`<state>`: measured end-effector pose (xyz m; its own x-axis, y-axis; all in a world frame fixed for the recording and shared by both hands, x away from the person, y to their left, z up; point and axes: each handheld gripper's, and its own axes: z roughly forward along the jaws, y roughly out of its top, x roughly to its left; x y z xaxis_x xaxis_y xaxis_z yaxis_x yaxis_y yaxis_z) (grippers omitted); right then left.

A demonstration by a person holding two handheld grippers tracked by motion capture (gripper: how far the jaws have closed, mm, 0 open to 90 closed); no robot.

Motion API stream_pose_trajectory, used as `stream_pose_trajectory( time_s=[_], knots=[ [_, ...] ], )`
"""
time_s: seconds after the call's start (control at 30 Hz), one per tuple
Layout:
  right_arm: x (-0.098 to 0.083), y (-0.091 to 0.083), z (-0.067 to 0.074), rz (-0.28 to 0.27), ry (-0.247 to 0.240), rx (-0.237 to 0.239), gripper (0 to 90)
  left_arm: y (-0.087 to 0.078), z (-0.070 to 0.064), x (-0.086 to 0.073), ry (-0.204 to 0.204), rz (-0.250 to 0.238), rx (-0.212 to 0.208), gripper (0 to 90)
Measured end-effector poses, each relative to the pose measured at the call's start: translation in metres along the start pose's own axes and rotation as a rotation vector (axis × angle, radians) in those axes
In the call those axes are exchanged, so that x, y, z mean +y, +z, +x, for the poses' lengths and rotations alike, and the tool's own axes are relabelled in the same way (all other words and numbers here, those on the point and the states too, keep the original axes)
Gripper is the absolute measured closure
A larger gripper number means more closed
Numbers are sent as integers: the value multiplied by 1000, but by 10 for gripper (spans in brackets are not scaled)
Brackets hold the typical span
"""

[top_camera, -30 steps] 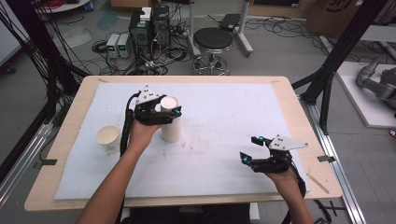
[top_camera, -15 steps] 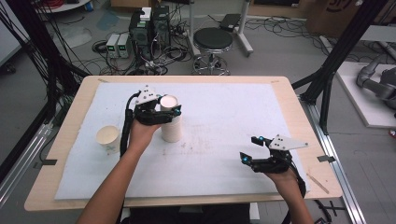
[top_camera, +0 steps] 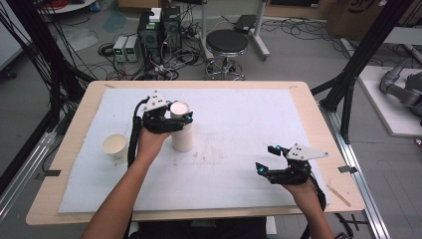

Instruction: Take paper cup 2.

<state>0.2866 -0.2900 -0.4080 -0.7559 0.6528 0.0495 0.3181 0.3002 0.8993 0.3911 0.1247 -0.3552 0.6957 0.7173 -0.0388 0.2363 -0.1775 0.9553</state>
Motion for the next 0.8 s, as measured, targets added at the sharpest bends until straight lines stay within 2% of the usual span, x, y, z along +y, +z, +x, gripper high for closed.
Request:
stream_pose_trajectory(
  time_s=[0.53, 0.8],
  knots=[
    [0, 0, 0, 3, 0, 1, 223, -3, 1, 3, -9, -21, 3, 326],
    [0, 0, 0, 4, 2, 4, 223, -9, -2, 12, 0, -58, 6, 330]
  ],
)
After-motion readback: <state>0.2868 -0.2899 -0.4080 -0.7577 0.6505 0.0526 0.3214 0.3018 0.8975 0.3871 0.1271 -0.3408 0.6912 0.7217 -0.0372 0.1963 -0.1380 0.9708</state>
